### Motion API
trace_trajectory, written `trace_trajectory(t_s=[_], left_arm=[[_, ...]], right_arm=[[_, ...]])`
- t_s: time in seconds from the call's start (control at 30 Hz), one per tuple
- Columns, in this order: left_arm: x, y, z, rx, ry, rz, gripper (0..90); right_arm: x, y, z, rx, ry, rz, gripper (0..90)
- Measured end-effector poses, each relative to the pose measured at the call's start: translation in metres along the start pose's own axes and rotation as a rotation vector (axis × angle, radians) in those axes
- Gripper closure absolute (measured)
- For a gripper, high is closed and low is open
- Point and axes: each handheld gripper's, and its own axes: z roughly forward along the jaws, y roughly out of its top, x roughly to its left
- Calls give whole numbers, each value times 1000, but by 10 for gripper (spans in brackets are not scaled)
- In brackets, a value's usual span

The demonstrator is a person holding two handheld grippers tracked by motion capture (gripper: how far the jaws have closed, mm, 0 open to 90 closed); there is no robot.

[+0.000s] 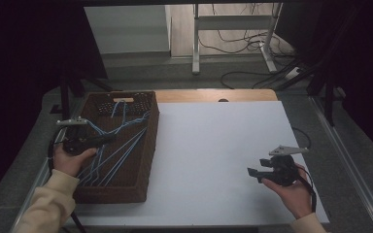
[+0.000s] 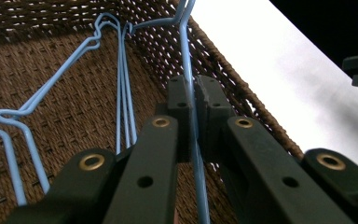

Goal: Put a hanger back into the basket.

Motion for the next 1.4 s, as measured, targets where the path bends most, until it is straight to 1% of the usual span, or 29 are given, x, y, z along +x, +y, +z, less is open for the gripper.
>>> trace_trajectory(t_s=[0.1, 0.17, 0.23, 0.27, 0.3, 0.4, 0.47, 0.53, 0.57, 0.6, 0.63, 0.67, 0.7, 0.73, 0.77, 0.8, 0.83, 0.87, 0.9, 0.93, 0.97, 1.0, 1.07, 1.13, 1.2, 1.3, 1.33, 1.37, 1.4], left_arm=[[1, -1, 0, -18, 17, -5, 854], [2, 0, 0, -20, 22, -8, 854], [4, 0, 1, -23, 25, -21, 853], [6, -1, 3, -31, 18, -38, 853], [6, -1, 3, -31, 18, -38, 852], [12, -5, 3, -54, 33, -73, 848], [17, -7, 2, -58, 62, -92, 845], [23, -10, 1, -44, 105, -102, 837], [23, -10, 1, -44, 105, -102, 826], [29, -12, 4, 9, 170, -98, 811], [29, -12, 4, 9, 170, -98, 788], [33, -17, 9, 73, 207, -100, 760], [33, -17, 9, 73, 207, -100, 727], [33, -18, 10, 85, 230, -96, 684], [32, -18, 10, 91, 238, -91, 684], [29, -17, 11, 98, 246, -76, 581], [29, -17, 11, 98, 246, -76, 541], [27, -16, 11, 113, 267, -68, 497], [27, -15, 10, 114, 283, -67, 454], [27, -15, 9, 103, 290, -71, 418], [27, -14, 6, 88, 295, -78, 389], [27, -14, 6, 88, 295, -78, 372], [27, -12, -2, 60, 301, -77, 378], [27, -10, -10, 36, 274, -84, 398], [24, -7, -20, 22, 269, -77, 412], [21, -6, -26, 28, 260, -74, 472], [17, -6, -34, 50, 258, -61, 501], [17, -6, -34, 50, 258, -61, 543], [14, -8, -43, 75, 258, -49, 592]], right_arm=[[0, 0, 0, 1, -1, -1, 357], [0, 0, 0, -1, -1, -1, 357], [0, 0, -1, -1, -1, 1, 358], [1, 1, 0, 0, 0, 1, 358], [1, 1, 0, 0, 0, 1, 358], [2, 1, 0, 2, 0, 1, 358], [2, 1, 0, 5, 0, 1, 358], [2, 1, 0, 6, -2, 0, 358], [2, 1, 0, 5, -2, 0, 358], [2, 1, 0, 5, -2, 2, 358], [2, 1, 0, 5, -2, 2, 358], [2, 1, 0, 4, -2, 2, 358], [2, 1, -1, 5, -3, 2, 358], [2, 1, -1, 4, -3, 2, 358], [2, 1, -1, 4, -3, 2, 358], [2, 1, -1, 4, -4, 5, 358], [2, 1, -1, 5, -4, 5, 358], [2, 1, 0, 7, -4, 5, 358], [2, 1, 0, 9, -4, 4, 358], [2, 0, 0, 8, -3, 2, 358], [2, 0, 0, 8, -4, 2, 358], [2, 0, 0, 7, -5, 4, 358], [2, 0, -1, 3, -6, 6, 358], [1, 0, -1, 7, -8, 4, 358], [1, 0, -1, 9, -7, 4, 358], [2, 0, -1, 5, -7, 5, 358], [2, 0, -2, 4, -10, 3, 358], [2, 0, -2, 1, -9, 2, 358], [1, 0, -2, 0, -8, 5, 358]])
